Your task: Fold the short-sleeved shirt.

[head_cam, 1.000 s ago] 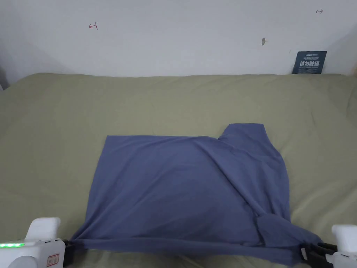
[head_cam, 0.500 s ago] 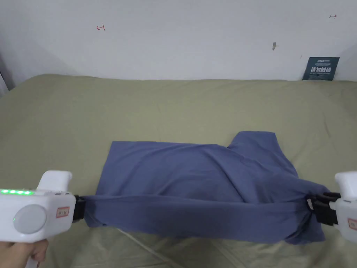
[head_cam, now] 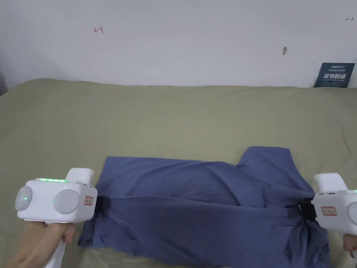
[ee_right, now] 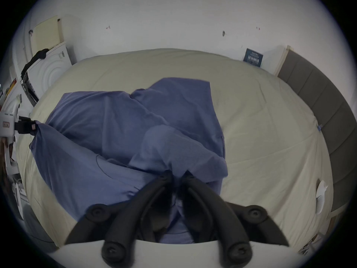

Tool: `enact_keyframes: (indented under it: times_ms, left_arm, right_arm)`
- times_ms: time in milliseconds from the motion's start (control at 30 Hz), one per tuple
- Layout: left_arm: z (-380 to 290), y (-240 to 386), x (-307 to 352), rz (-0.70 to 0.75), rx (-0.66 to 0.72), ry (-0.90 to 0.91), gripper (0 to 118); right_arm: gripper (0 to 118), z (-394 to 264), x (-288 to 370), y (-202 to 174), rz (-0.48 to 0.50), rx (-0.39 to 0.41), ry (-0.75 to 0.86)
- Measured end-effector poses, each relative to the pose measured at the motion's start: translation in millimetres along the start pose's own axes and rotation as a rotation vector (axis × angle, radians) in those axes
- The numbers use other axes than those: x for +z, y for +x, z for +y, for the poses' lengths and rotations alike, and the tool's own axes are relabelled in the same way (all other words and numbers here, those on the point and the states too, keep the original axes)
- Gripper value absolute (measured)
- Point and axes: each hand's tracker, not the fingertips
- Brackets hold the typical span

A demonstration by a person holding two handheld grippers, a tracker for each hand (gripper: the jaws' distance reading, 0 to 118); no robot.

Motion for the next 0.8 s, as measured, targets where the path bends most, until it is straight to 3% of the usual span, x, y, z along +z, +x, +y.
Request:
enact_keyframes:
  times_ms: [67, 100, 167, 233, 300, 333, 367, 400, 433, 467, 533, 800]
  left_arm:
    - [-4, -1, -3, 0.016, 0.004, 0.018, 92]
    - [-7, -3, -3, 0.009, 0.012, 0.014, 118]
    - [-17, -8, 4, -0.002, 0.035, 0.023, 116]
    - [-30, -13, 12, 0.009, 0.042, 0.028, 116]
    - [-43, -20, 33, 0.024, 0.068, 0.038, 113]
    - [-52, -23, 42, 0.023, 0.082, 0.053, 103]
    - [-60, -25, 54, 0.030, 0.101, 0.076, 89]
    - [-68, -27, 64, 0.037, 0.112, 0.088, 69]
    - [-76, -28, 71, 0.038, 0.129, 0.100, 27]
    - [-85, -30, 76, 0.026, 0.154, 0.104, 0]
    - [-97, -33, 75, 0.012, 0.183, 0.095, 0]
    - [-100, -29, 62, -0.033, 0.143, 0.060, 0]
  right_arm:
    - [101, -3, -6, 7, -0.005, -0.044, -0.023]
    - [118, -8, -4, 8, 0.007, -0.060, -0.013]
    - [110, -18, 11, 9, 0.032, -0.079, 0.061]
    - [111, -28, 25, 13, 0.021, -0.100, 0.050]
    - [110, -44, 39, 16, 0.044, -0.145, 0.073]
    - [102, -55, 51, 15, 0.045, -0.152, 0.062]
    - [87, -65, 59, 13, 0.043, -0.151, 0.065]
    - [64, -75, 67, 11, 0.046, -0.148, 0.083]
    - [23, -85, 73, 8, 0.034, -0.133, 0.105]
    - [3, -95, 84, 3, 0.019, -0.116, 0.118]
    - [2, -111, 92, -4, -0.010, -0.086, 0.165]
    - [2, -132, 94, -7, 0.020, -0.112, 0.162]
